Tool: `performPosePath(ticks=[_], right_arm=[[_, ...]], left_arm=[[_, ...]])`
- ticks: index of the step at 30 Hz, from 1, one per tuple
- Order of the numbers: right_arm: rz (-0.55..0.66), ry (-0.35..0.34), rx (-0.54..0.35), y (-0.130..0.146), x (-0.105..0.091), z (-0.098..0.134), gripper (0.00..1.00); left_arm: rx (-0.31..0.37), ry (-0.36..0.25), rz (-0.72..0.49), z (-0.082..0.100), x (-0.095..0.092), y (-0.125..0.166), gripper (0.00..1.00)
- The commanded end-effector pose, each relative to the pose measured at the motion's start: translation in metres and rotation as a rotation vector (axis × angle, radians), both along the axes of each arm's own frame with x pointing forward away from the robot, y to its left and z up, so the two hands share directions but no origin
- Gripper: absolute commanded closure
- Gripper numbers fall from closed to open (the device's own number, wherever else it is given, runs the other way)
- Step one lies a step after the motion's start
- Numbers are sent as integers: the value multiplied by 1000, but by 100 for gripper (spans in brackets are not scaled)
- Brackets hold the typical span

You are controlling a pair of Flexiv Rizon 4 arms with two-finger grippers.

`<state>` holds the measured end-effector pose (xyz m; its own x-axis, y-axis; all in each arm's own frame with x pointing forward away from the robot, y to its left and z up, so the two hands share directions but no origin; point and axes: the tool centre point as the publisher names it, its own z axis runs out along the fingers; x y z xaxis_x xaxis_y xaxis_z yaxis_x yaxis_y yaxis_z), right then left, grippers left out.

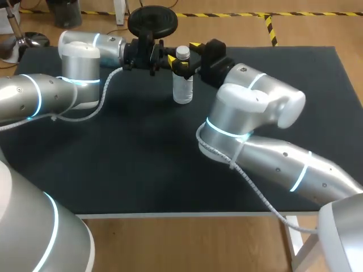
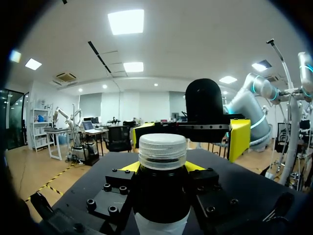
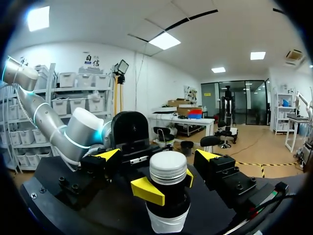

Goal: Unscrew the bottle cap

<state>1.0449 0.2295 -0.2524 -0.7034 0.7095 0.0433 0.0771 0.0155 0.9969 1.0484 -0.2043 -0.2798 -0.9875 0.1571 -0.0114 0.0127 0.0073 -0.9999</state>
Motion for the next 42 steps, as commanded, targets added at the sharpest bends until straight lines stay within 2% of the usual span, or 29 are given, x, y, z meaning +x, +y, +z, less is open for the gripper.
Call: performPosePath(ticks=[1, 18, 20, 22, 24, 26, 30, 32, 35, 37, 42], right_arm=[[-66, -10, 10, 2, 1, -4, 0], [-51, -22, 30, 1, 1, 0, 0], [-50, -24, 32, 1, 1, 1, 16], [-49, -25, 33, 1, 0, 2, 27], [-48, -26, 34, 1, 0, 2, 51], [-47, -26, 36, 1, 0, 2, 56], [-46, -26, 35, 0, 0, 2, 56], [-47, -25, 34, -2, -1, 2, 71], [-48, -23, 31, -4, -5, 2, 77], [-48, -23, 29, -4, -5, 2, 76], [-46, -18, 24, -9, -7, 2, 93]], left_arm=[[4, 0, 2, 1, 0, -1, 100], [4, 0, 2, 1, 0, -1, 100], [4, 0, 2, 1, 0, -1, 100], [4, 0, 2, 1, 0, -1, 100], [4, 0, 2, 1, 0, -1, 100], [4, 0, 2, 1, 0, -1, 100], [4, 0, 2, 1, 0, -1, 100], [4, 0, 2, 1, 0, -1, 100], [4, 0, 2, 1, 0, -1, 100], [4, 0, 2, 1, 0, -1, 100], [4, 0, 2, 1, 0, -1, 100]])
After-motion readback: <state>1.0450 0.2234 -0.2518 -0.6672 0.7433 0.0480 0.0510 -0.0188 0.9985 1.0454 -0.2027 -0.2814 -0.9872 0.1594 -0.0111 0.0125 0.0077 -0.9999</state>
